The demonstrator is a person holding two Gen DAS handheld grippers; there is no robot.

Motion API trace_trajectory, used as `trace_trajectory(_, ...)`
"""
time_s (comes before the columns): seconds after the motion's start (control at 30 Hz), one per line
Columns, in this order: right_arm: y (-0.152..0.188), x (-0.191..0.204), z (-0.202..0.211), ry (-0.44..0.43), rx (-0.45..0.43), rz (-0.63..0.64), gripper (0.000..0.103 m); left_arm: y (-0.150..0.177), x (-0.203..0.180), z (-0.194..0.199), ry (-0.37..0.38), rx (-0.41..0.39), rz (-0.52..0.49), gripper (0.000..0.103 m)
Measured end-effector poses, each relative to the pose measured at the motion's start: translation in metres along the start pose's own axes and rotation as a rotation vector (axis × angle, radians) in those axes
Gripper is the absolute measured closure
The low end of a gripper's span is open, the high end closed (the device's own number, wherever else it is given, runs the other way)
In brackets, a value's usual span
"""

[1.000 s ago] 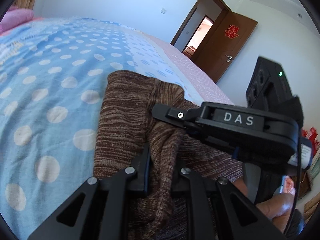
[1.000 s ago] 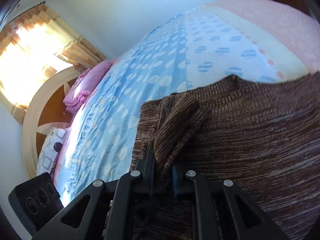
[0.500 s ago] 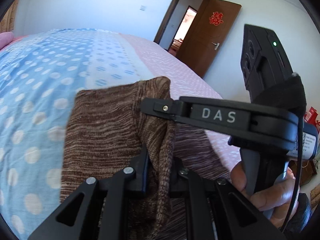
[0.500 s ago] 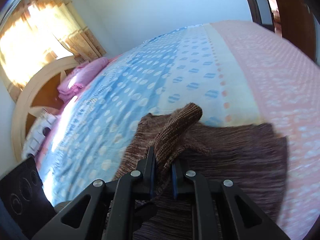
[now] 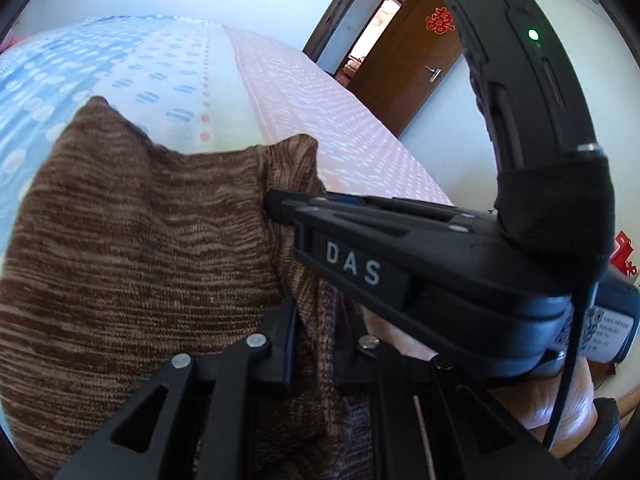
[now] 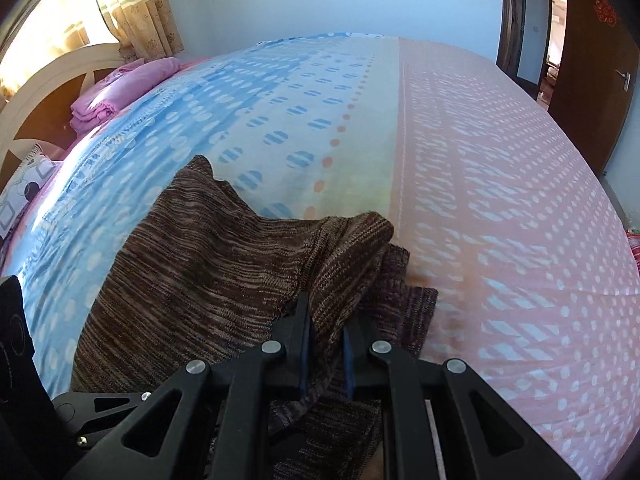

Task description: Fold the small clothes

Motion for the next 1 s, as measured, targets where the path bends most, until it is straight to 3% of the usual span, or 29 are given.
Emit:
trace_trajectory(0.17,0.005,-0.002,-0.012,0.03,0.015,0.004,0.09,-0.002,0.002,-0.004,-0.001,0.014,-0.038,0.087)
trace_trajectory(0.23,0.008,-0.006,-0.012,0.031,0.003,-0.026,0.082,-0.001,0.003,0.003,0.008,0.033,-0.048,0.084)
trace_trajectory(0.3,0.014,-0.016,-0.007,0.057,0.001,-0.082,0.073,0.0,0.007,0.02,0.031,0.045,-0.059,0.074)
trace_trajectory(0.37,0.023,-0.028,0.007,0.137,-0.001,-0.141,0.072,0.006,0.012,0.042,0.051,0.043,-0.071,0.054)
trace_trajectory(0.47,0.045,-0.031,0.047,0.199,-0.064,-0.223,0.072,0.021,0.025,0.082,0.036,-0.005,-0.136,0.043)
trace_trajectory(0.57,0.074,-0.017,0.086,0.14,-0.139,-0.306,0.072,0.026,0.056,0.112,0.001,-0.066,-0.143,0.041)
trace_trajectory(0.7,0.113,0.018,0.118,0.039,-0.188,-0.388,0.07,0.027,0.097,0.131,-0.067,-0.099,-0.063,0.041)
trace_trajectory(0.77,0.126,0.034,0.125,-0.007,-0.208,-0.434,0.063,0.028,0.111,0.132,-0.098,-0.092,-0.031,0.041)
trace_trajectory(0.83,0.135,0.049,0.131,-0.035,-0.226,-0.478,0.044,0.031,0.117,0.128,-0.132,-0.09,-0.017,0.041)
trace_trajectory(1.0,0.13,0.083,0.14,-0.037,-0.266,-0.435,0.038,0.042,0.115,0.116,-0.189,-0.085,-0.047,0.041)
Point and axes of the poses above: each gripper's, at about its wrist camera, not at the fingertips, and z roughly against the way its jaws point, x to its left, y to its underside, the point moved 2 cm from there along -z, roughly the way its jaws point, and after that the axes turned 13 degrees about z, right-handed, at the moved point
